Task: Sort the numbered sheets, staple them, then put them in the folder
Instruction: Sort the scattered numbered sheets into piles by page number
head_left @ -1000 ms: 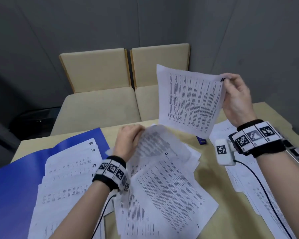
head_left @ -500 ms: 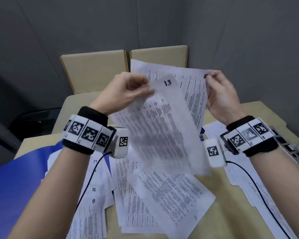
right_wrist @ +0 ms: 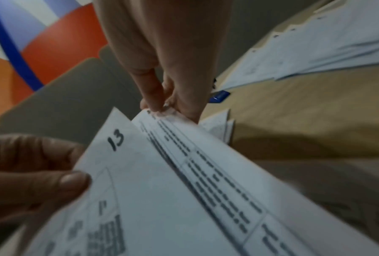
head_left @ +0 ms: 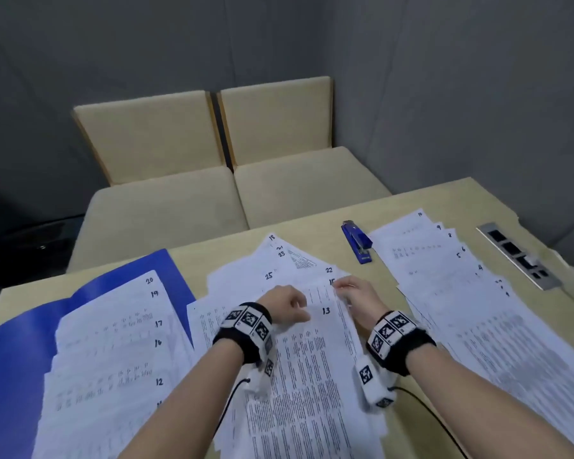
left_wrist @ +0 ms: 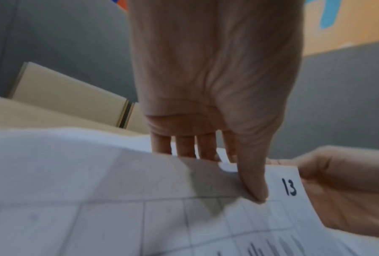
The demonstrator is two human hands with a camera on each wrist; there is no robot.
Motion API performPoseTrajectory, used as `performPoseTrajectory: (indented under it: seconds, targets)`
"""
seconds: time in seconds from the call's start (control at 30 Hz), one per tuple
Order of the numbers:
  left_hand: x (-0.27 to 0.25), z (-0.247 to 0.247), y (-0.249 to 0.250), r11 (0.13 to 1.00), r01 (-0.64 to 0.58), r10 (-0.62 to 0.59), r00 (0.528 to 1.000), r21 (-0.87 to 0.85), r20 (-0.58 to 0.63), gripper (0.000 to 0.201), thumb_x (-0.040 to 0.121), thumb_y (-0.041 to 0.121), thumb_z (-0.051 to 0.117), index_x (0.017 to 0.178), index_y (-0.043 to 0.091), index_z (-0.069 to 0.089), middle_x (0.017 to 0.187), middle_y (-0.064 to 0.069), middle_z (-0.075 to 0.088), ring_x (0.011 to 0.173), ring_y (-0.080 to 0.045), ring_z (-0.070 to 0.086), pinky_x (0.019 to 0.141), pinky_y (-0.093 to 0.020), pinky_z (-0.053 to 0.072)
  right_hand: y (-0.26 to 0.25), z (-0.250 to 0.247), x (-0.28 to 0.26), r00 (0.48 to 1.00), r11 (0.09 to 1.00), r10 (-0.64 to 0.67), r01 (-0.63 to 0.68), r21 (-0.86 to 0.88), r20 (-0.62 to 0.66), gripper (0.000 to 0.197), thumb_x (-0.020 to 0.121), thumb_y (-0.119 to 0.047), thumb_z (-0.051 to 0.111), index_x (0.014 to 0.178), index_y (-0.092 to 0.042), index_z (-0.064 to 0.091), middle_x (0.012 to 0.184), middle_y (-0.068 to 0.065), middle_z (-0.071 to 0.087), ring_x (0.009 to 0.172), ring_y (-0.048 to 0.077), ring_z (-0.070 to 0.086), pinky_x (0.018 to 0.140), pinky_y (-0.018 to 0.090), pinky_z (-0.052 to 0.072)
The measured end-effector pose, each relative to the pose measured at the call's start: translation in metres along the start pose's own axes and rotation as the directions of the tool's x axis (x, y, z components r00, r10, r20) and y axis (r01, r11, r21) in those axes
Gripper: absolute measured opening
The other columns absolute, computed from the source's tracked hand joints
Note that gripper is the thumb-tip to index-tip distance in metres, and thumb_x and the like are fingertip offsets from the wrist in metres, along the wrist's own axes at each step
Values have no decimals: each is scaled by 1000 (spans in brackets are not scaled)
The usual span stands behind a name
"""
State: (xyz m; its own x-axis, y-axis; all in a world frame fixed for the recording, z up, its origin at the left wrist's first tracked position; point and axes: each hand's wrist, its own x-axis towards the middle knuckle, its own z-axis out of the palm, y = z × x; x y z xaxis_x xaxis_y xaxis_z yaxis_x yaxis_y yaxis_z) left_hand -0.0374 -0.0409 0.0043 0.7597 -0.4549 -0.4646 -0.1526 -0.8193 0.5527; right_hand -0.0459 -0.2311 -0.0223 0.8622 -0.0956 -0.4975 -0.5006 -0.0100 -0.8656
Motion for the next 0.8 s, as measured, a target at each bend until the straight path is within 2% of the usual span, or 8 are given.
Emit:
performPoseTrajectory:
  seconds: [0.13, 0.23, 0.33, 0.43, 0.53, 0.6, 0.63, 0.8]
  targets:
    - [15, 30, -9, 998, 61, -61, 998, -28, -22, 22, 88, 33, 62, 96, 13, 65, 94, -5, 65, 82, -18, 56, 73, -26, 43, 13, 1, -11, 976, 938, 167, -201, 283, 138, 8, 84, -3, 58, 87, -3, 65, 77, 9, 63, 68, 21, 60, 58, 27, 49]
    - [22, 44, -15, 991, 103, -110, 991, -81, -79, 15, 86, 33, 63, 88, 18, 60, 88, -3, 61, 74, -16, 55, 60, -22, 39, 24, 0, -11, 955, 921, 228, -274, 277, 189, 11, 83, 0, 54, 85, -5, 64, 74, 9, 62, 61, 19, 59, 53, 27, 48]
    - [25, 51, -16, 990, 107, -113, 991, -88, -71, 14, 84, 31, 63, 82, 19, 56, 79, 1, 57, 75, -19, 56, 64, -24, 39, 39, 2, -5, 976, 988, 153, -157, 10, 152, 22, 80, 9, 51, 88, -8, 62, 92, 19, 59, 78, 27, 59, 67, 32, 49]
    - [22, 54, -19, 993, 83, -97, 976, -80, -194, 19, 85, 37, 61, 91, 19, 59, 92, 0, 56, 90, -20, 58, 76, -29, 44, 50, 4, -4, 990, 954, 60, -20, -298, 127, 16, 80, 1, 61, 82, -15, 62, 89, 14, 63, 82, 23, 60, 74, 31, 48]
    - [16, 49, -43, 970, 243, -229, 859, -30, -458, 22, 94, 32, 46, 110, 18, 53, 113, -2, 51, 105, -22, 50, 91, -37, 42, 55, -5, -3, 993, 866, -14, 70, -495, 117, 16, 79, -5, 65, 77, -20, 61, 81, 0, 62, 82, 17, 56, 69, 24, 43]
    - [10, 44, -62, 919, 384, -375, 787, -87, -489, 25, 95, 24, 40, 118, 17, 47, 121, -6, 48, 111, -25, 47, 93, -40, 42, 56, -14, -5, 989, 828, -39, 112, -549, 144, 15, 81, -7, 65, 77, -20, 60, 81, -4, 61, 80, 14, 55, 66, 19, 42]
    - [7, 43, -70, 900, 424, -418, 775, -100, -473, 26, 94, 23, 40, 120, 17, 45, 123, -7, 46, 112, -26, 45, 92, -41, 43, 56, -17, -6, 986, 817, -47, 128, -562, 157, 14, 82, -7, 64, 77, -20, 59, 81, -5, 60, 78, 12, 54, 65, 17, 41]
    - [9, 41, -73, 927, 356, -375, 858, -121, -350, 22, 90, 27, 46, 110, 24, 55, 107, -2, 56, 110, -24, 48, 94, -42, 44, 58, -17, -11, 977, 780, -93, 190, -596, 190, 12, 85, -8, 62, 81, -18, 57, 67, -11, 47, 60, 4, 42, 55, 14, 33]
